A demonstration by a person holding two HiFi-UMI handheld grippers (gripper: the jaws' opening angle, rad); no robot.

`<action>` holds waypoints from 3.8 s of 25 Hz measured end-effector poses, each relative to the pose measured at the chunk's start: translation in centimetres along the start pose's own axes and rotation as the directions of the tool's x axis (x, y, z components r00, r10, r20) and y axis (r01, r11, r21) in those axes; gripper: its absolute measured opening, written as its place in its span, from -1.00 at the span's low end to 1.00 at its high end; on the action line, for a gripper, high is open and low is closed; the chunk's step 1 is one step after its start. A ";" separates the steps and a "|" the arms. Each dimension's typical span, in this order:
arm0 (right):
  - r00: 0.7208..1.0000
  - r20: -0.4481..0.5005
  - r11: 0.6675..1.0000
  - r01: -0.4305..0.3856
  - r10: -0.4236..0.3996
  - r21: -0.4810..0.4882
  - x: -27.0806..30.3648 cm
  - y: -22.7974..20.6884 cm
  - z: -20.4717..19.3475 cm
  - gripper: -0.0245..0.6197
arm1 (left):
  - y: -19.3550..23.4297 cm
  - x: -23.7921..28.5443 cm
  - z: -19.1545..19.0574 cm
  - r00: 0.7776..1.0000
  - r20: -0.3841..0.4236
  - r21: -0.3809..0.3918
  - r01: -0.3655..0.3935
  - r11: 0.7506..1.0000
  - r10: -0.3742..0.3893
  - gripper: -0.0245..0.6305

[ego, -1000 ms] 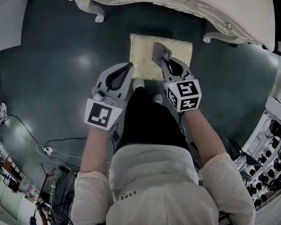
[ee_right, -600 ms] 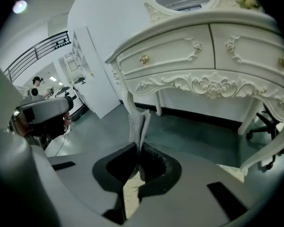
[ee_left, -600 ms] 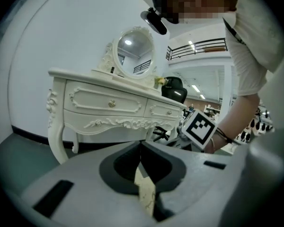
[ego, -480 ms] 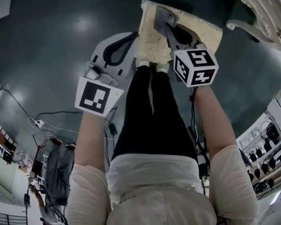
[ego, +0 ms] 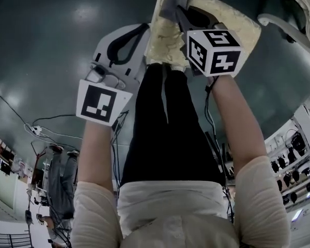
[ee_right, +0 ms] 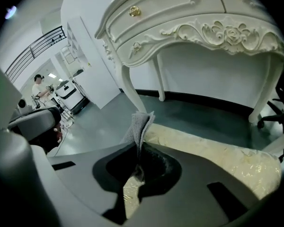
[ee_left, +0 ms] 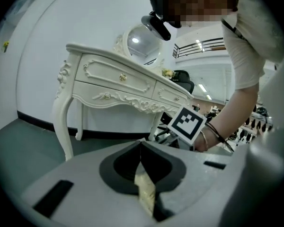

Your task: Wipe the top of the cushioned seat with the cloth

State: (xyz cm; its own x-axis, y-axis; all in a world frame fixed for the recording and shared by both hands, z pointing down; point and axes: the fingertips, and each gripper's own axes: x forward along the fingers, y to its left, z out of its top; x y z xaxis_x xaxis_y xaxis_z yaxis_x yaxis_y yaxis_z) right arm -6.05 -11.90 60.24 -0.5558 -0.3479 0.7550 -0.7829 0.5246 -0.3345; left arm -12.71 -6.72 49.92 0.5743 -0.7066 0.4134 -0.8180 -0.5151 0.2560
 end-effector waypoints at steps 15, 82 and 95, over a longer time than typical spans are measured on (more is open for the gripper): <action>0.999 -0.049 0.997 -0.002 -0.002 -0.079 -1.0 -2.8 -1.4 -0.84 | -2.0 2.5 0.1 1.000 -0.003 0.059 -0.005 0.998 0.005 -0.92; 0.997 0.013 0.994 0.070 -0.072 0.081 -11.4 -6.3 -4.0 -0.84 | -12.7 3.0 1.8 0.990 -0.041 0.105 0.142 0.984 -0.138 -0.92; 0.995 -0.094 0.996 -0.015 0.023 0.085 -3.0 4.3 -4.7 -0.84 | -3.3 -4.0 -0.4 0.998 -0.058 0.091 0.035 0.995 -0.029 -0.92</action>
State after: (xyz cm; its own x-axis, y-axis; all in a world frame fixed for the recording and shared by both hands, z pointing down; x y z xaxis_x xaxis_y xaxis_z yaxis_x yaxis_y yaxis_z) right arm -6.49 -4.94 59.22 -0.5451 -0.2612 0.7966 -0.7952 0.4620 -0.3926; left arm -12.36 -1.96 47.77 0.5953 -0.6618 0.4556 -0.7914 -0.5810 0.1900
